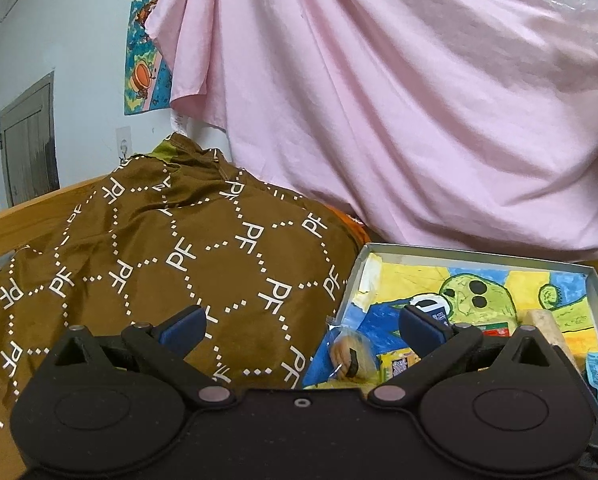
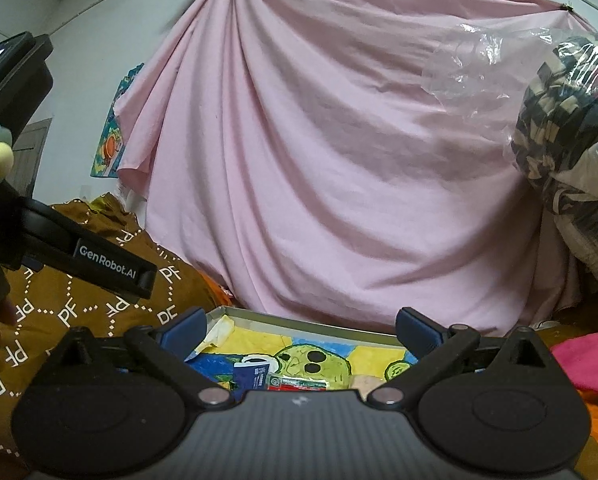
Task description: Organize snacks
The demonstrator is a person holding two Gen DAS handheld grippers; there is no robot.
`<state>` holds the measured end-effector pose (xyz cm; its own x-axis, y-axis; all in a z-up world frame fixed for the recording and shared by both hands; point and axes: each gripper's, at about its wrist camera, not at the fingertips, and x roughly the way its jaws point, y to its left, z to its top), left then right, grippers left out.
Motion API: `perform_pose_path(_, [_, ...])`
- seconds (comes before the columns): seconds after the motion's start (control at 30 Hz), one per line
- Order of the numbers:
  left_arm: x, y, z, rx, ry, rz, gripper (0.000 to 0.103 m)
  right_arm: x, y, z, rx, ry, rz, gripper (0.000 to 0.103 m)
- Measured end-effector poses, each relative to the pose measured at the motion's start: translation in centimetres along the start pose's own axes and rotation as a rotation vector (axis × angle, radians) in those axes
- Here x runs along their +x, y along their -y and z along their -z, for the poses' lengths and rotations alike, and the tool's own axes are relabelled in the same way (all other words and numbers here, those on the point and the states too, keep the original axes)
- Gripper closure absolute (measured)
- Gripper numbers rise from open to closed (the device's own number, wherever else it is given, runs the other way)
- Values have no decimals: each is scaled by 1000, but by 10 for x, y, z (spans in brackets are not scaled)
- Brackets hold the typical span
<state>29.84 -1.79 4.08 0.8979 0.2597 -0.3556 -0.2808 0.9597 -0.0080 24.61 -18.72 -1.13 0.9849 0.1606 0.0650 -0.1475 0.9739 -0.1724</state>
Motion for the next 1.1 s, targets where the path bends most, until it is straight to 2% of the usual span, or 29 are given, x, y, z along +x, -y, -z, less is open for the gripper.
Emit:
perform_pose_path(0.2, [-17,-2,5,-14,9,7,1,-15,5,-2,16,13,30,0])
perform_pose_path(0.33, [-31,-3,14,-26,19,1,1,-27,14,-2,73,-13,62,0])
perform_pose_path(0.6, [-61,-3,27,-33,34,32,1,-49,24,-2,95,-29,102,0])
perform_pose_path(1.1, [-101,-14,63,-80,12,74,1,-89,34,3,99,-75,120,0])
